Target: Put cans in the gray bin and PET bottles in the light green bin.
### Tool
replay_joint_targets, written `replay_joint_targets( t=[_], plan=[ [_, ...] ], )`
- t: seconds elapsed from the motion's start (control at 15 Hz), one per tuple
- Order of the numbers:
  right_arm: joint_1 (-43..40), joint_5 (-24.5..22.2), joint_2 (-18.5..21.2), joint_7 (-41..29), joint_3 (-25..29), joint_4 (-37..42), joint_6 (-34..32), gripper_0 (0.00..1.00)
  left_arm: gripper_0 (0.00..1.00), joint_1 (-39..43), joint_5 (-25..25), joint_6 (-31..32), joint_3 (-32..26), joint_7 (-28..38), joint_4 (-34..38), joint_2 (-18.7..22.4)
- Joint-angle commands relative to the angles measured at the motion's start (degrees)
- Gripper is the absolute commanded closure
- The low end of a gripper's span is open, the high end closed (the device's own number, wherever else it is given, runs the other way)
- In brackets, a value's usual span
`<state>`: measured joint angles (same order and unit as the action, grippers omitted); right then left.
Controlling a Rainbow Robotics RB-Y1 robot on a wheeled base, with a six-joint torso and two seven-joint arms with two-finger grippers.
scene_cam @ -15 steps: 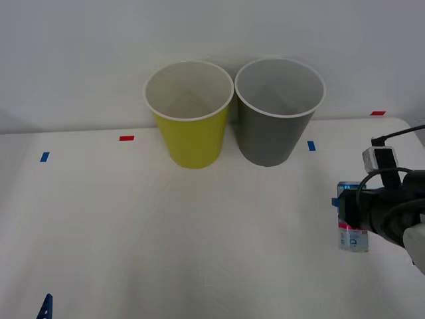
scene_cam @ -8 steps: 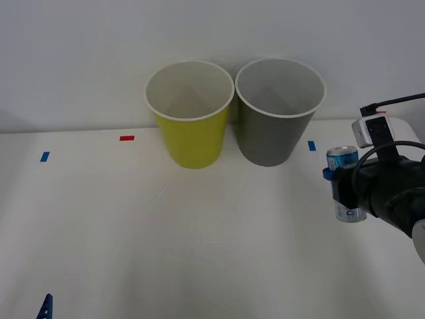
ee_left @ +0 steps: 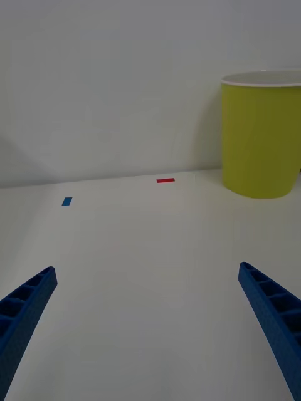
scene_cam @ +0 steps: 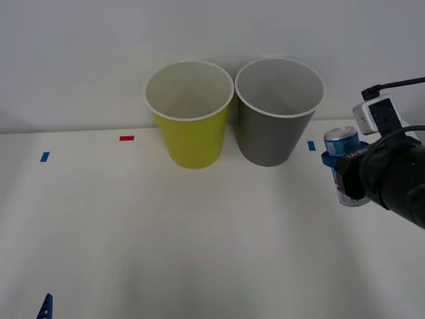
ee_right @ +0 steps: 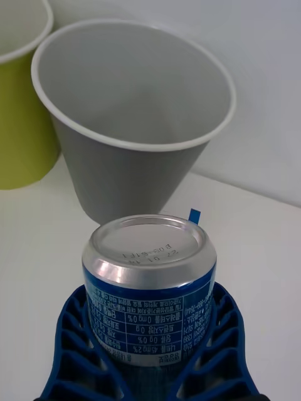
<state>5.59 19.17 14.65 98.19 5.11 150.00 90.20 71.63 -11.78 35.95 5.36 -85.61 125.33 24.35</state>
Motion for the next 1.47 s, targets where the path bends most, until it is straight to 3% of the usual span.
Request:
replay_joint_targets(
  t=[0.07,0.33,0.53,0.8,1.07,1.47],
  plan=[
    [4.08,-0.54,-1.64,0.07,0.86,0.00,-0.02,1.00,0.00,0.00,0.00,0.00,0.00,0.00,0.00,0.00],
    [9.44,-0.63,-2.17,-1.25,0.42,0.00,-1.96,1.00,0.00,0.00,0.00,0.00,0.00,0.00,0.00,0.00],
    [12.16,5.17,-1.47,-2.22,2.88,-0.50,-8.81,1.00,0.00,0.00,0.00,0.00,0.00,0.00,0.00,0.00],
    [15.24,14.31,0.99,-1.51,6.22,-11.31,-22.35,1.00,0.00,0.00,0.00,0.00,0.00,0.00,0.00,0.00],
    [16.65,15.11,3.72,-0.55,4.73,-16.14,-26.30,1.00,0.00,0.00,0.00,0.00,0.00,0.00,0.00,0.00],
    [18.14,15.46,8.55,-0.72,-2.13,-26.69,-42.91,1.00,0.00,0.00,0.00,0.00,0.00,0.00,0.00,0.00]
  ],
)
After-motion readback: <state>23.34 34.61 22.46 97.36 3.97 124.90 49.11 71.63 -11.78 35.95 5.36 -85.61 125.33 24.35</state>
